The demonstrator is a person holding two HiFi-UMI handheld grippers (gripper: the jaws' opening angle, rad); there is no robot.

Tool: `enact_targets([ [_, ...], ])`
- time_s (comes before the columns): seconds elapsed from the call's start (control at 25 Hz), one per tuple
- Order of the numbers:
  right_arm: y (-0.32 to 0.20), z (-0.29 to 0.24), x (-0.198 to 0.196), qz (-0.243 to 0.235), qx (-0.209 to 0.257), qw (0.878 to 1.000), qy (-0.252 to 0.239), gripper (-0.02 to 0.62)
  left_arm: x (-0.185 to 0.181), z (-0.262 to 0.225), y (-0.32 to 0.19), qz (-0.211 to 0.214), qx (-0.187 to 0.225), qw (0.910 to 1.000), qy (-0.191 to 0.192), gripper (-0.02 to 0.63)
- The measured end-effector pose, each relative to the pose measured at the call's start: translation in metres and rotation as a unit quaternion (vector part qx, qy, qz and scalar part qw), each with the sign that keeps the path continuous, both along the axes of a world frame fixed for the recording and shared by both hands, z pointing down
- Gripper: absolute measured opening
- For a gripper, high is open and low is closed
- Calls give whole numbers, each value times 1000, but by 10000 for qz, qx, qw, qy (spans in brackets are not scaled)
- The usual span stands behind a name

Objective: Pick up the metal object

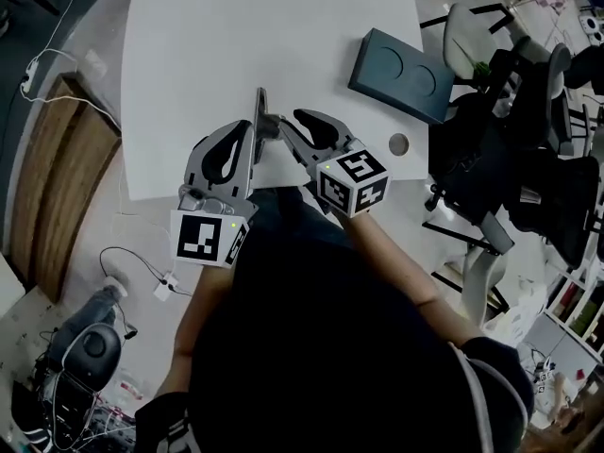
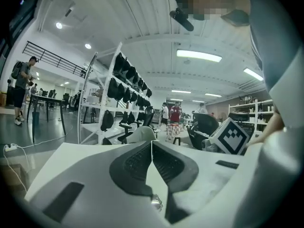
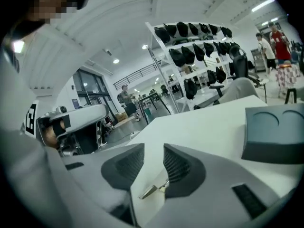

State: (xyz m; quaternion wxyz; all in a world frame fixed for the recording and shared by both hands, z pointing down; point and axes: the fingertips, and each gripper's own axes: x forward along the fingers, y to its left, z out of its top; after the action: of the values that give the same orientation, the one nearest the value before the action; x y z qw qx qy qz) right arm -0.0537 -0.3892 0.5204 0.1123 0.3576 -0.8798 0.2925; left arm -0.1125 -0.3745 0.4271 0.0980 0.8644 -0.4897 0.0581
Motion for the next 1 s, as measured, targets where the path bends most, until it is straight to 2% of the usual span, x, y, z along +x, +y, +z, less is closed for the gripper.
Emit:
enact_targets([
  [0.2,-4,34,-2,68,-954,9951,-252,129,-3,16,-10,185,-278,9994,47,28],
  [0.48,-1,72,-5,149,-1890,9808,-450,129,-9,33,-20,342,-580,9976,139,28],
  [1.0,-3,114,-24,-7,-2856,9565,-593,127,-34,44,-36,220,-784,9965,187,28],
])
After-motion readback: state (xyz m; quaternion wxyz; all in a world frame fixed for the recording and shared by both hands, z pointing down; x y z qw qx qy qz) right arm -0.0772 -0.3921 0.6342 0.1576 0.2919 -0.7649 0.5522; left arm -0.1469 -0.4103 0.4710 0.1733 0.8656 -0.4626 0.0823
